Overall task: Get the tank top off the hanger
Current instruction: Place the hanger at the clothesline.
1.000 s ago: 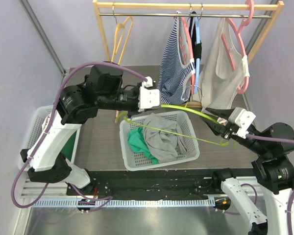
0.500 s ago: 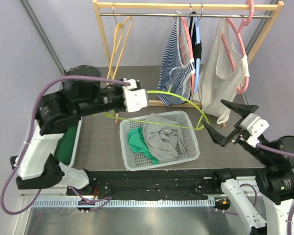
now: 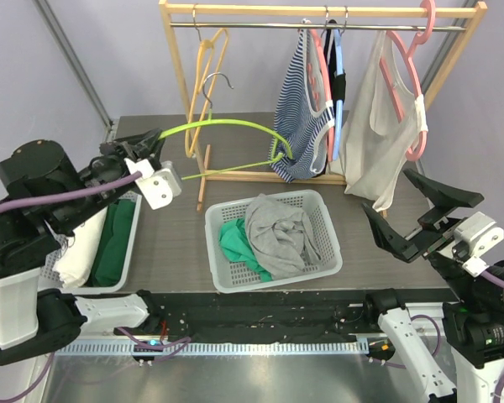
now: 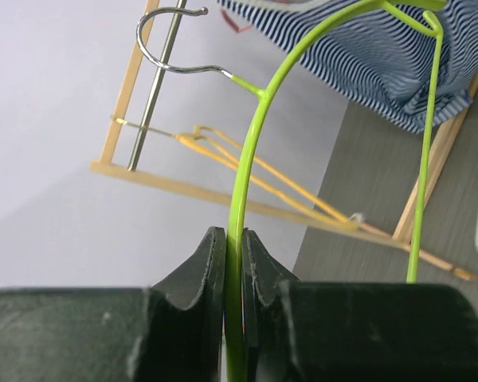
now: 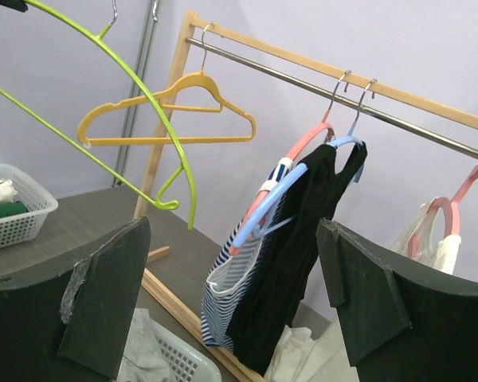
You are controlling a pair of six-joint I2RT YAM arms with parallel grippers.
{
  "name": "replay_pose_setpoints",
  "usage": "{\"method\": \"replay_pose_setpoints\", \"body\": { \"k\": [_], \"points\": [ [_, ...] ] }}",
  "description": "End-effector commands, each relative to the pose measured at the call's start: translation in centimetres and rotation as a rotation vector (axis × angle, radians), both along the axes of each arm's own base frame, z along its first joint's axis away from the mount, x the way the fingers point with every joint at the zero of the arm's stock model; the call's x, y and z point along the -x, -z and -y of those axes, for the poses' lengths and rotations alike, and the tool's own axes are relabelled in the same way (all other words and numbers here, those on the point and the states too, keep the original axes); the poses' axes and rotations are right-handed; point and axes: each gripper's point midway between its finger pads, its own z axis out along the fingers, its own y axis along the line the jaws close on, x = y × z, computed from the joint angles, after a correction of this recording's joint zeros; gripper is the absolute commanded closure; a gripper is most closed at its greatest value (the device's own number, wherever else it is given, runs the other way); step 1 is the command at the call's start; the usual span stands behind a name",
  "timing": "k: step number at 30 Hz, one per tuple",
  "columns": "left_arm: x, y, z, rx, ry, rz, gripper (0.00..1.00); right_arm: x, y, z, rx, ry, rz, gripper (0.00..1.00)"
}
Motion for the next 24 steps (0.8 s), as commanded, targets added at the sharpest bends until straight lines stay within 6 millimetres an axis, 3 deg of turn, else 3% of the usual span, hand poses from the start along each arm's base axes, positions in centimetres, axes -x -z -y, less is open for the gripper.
{"method": "replay_pose_setpoints", "body": {
  "k": [1, 6, 7, 8, 9, 10, 11, 15, 20, 24],
  "points": [
    [-1.3, -1.9, -2.2, -0.066, -0.108, 0.153, 1.0, -0.5, -1.3, -0.2, -0.058, -0.023, 0.006, 0.07],
    [-2.8, -2.5, -2.2, -0.073, -0.174, 0.216, 1.0, -0.6, -1.3, -0.6, -0.065, -0.051, -0.004, 0.07],
    [-3.7, -1.7, -2.0, -0.095, -0.206, 0.217, 1.0, -0.7, -1.1, -0.7, -0.062, -0.054, -0.011, 0.07],
    [-4.1, -3.5, -2.2, -0.034, -0.246, 0.282, 1.0, -0.8, -1.0, -0.8, -0.063, -0.056, -0.014, 0.07],
    [-4.6, -3.8, -2.1, -0.035, -0.271, 0.308, 1.0, -0.9, -0.8, -0.8, -0.065, -0.059, -0.019, 0.07],
    [-5.4, -2.8, -1.3, -0.065, -0.29, 0.315, 1.0, -1.0, -0.6, -0.9, -0.063, -0.06, -0.025, 0.07],
    [-5.8, -4.1, -1.6, -0.061, -0.369, 0.375, 1.0, -0.9, -0.5, -0.9, -0.061, -0.063, -0.023, 0.07],
    [-6.9, -4.0, 0.1, -0.071, -0.499, 0.407, 1.0, -1.2, 0.1, -1.1, -0.059, -0.068, -0.038, 0.07],
    [-7.1, -4.4, 1.1, -0.041, -0.56, 0.393, 1.0, -1.2, 0.5, -1.0, -0.055, -0.066, -0.04, 0.07],
    [-6.7, -5.2, 0.6, -0.017, -0.621, 0.419, 1.0, -1.2, 0.8, -0.9, -0.04, -0.055, -0.043, 0.07]
  ]
}}
